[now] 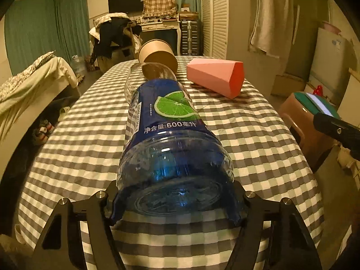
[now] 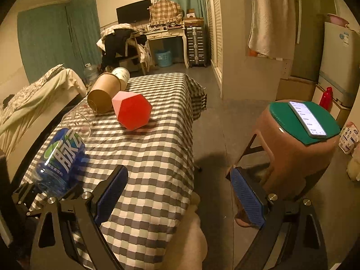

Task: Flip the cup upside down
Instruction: 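Rotate the held bottle with the left tool so its bottom faces up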

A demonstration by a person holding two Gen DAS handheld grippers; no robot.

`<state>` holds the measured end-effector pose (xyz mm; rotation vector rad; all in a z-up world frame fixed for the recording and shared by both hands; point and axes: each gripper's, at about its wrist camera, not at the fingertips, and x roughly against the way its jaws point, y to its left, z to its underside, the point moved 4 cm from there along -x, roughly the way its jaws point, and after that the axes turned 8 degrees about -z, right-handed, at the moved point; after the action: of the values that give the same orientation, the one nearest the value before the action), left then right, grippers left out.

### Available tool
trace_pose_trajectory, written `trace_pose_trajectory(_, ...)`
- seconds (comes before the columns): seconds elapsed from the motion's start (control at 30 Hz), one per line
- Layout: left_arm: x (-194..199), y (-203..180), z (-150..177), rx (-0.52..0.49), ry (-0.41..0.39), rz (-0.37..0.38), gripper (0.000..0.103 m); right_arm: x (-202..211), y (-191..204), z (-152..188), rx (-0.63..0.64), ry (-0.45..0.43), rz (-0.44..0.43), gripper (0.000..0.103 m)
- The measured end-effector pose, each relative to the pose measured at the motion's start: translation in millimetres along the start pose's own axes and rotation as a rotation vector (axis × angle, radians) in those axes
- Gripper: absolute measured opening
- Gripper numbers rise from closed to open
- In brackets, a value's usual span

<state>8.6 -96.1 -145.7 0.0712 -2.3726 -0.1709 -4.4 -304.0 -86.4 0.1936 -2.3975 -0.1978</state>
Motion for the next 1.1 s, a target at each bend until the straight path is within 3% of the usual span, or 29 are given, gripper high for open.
trace_pose_trajectory(0.27,22.1,17.3,-17.0,-0.053,-0.031,-0.011,0.071,-6.1,4.2,2.1,0.005,0.007,-0.009,0.093)
trace_pose_trajectory(0.7,31.7,44.8,-36.8,-0.015,0.009,-0.007,0.07,-13.4,14.5,5.1,0.027,0.031,-0.024,0.093)
trace_pose_trajectory(0.83,32.9,48.5,-42.4,-0.007,0.045,0.031,0.07,-16.4,17.8,3.6,0.032,0.035,-0.024,0.093)
trace_pose_trajectory(1.1,17.9,52.8,-34.8,0.014,0.095,0.045,0.07,-26.2,26.2,3.9,0.044,0.056,-0.026,0.093)
